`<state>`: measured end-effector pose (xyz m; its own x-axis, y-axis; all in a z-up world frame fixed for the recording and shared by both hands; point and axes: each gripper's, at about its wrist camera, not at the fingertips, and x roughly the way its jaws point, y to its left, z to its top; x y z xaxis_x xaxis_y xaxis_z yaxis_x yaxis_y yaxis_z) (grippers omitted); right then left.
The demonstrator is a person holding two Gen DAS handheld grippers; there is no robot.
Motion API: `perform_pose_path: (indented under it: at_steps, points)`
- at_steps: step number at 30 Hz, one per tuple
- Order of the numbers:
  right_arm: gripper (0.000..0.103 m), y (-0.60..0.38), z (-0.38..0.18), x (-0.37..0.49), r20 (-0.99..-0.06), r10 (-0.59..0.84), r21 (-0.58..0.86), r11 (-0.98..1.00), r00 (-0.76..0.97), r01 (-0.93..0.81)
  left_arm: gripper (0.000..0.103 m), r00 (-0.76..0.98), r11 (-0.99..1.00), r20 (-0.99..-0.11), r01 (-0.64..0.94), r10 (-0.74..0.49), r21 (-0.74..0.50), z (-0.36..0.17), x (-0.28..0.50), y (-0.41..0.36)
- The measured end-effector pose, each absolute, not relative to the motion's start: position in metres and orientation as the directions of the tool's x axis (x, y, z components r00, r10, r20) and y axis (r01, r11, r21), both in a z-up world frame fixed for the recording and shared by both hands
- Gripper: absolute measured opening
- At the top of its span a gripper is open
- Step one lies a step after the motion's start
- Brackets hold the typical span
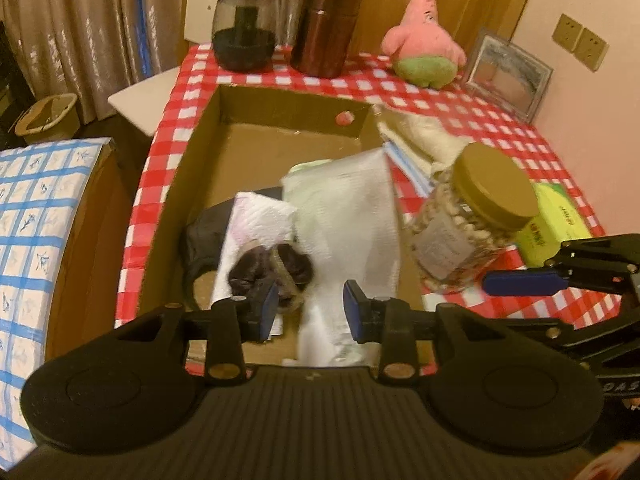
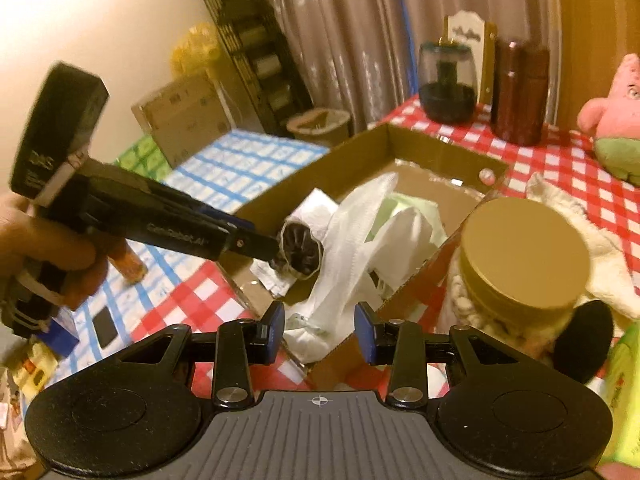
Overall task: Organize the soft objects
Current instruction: 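Carry the scrunchie and plastic sheet over the tray and open both grippers, then reach the right gripper to the black foam disc and grasp it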
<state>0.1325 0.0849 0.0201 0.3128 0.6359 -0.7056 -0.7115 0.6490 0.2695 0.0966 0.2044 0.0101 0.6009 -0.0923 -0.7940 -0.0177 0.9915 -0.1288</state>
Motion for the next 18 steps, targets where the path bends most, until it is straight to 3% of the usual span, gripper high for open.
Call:
perform_pose_path:
  at_steps: [10,18]
  points:
    - [0.041,0.013,0.054,0.096,-0.569,0.681,0.239,0.674,0.462,-0.699,0.041,0.628,0.99,-0.767,0.051,-0.133,-0.13,0.025,0.087,0.165]
    - [0.044,-0.048,0.053,0.092,-0.596,0.542,0.188,0.811,0.592,-0.554,0.054,0.626,0.988,-0.764,0.105,-0.155,-0.115,0.029,0.094,0.139]
